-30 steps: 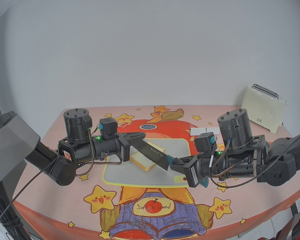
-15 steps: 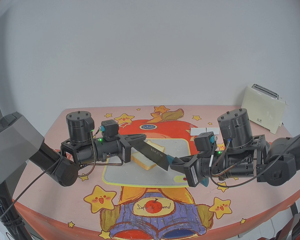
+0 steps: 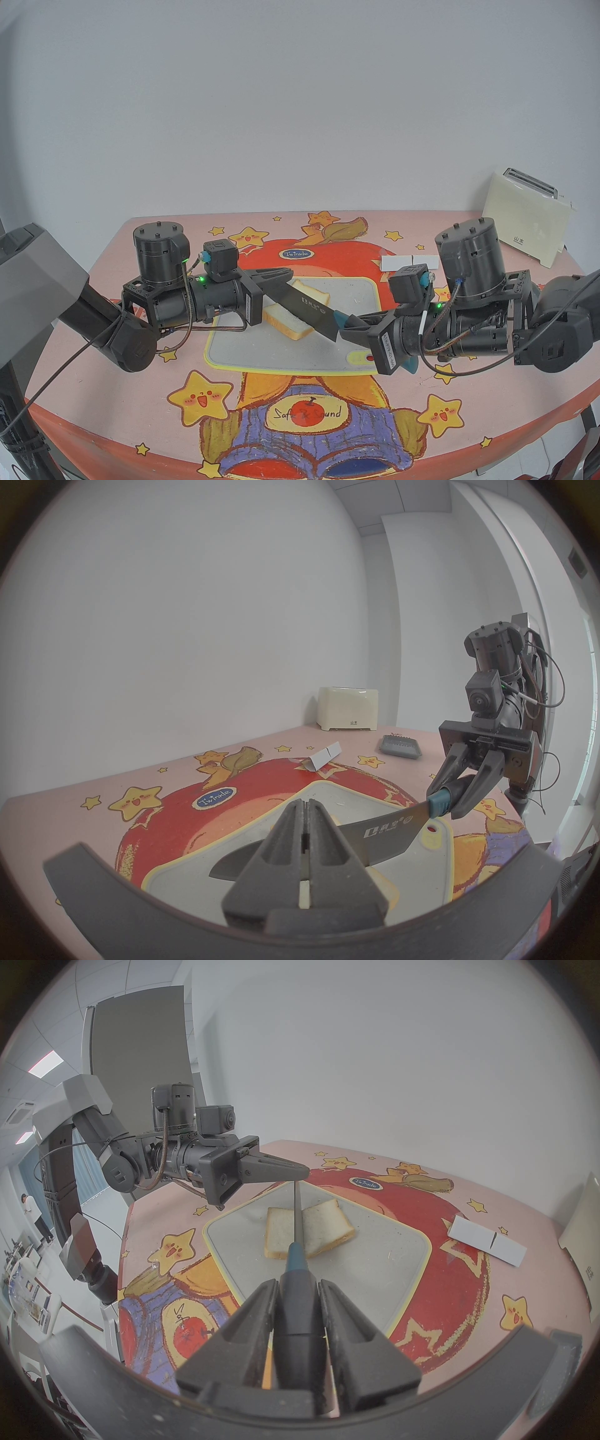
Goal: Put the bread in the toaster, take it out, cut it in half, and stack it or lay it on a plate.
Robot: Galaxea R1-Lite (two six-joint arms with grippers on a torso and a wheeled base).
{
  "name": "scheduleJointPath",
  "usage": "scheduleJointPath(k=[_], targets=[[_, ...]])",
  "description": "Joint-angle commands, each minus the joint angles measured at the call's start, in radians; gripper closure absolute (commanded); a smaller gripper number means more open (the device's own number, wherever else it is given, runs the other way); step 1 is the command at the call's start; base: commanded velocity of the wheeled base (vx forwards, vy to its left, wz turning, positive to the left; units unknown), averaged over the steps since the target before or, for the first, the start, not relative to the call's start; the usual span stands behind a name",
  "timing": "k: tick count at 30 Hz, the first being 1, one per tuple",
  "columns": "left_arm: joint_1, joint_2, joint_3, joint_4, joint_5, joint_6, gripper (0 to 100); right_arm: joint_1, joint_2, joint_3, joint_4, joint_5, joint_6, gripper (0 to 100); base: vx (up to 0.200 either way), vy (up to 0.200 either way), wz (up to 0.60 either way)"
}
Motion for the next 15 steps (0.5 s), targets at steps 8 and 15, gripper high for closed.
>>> scheduleJointPath(k=[8, 15], targets=[[0.001, 0.005, -0.001, -0.001, 0.002, 0.0, 100, 0.0, 0.001, 0.013, 0.001, 0.002, 0.0, 100, 0.0, 0.0, 0.0], [0.004, 0.006, 0.008, -0.001, 0.0, 0.0, 100, 0.0, 0.001, -0.01, 0.001, 0.0, 0.0, 100, 0.0, 0.0, 0.0]])
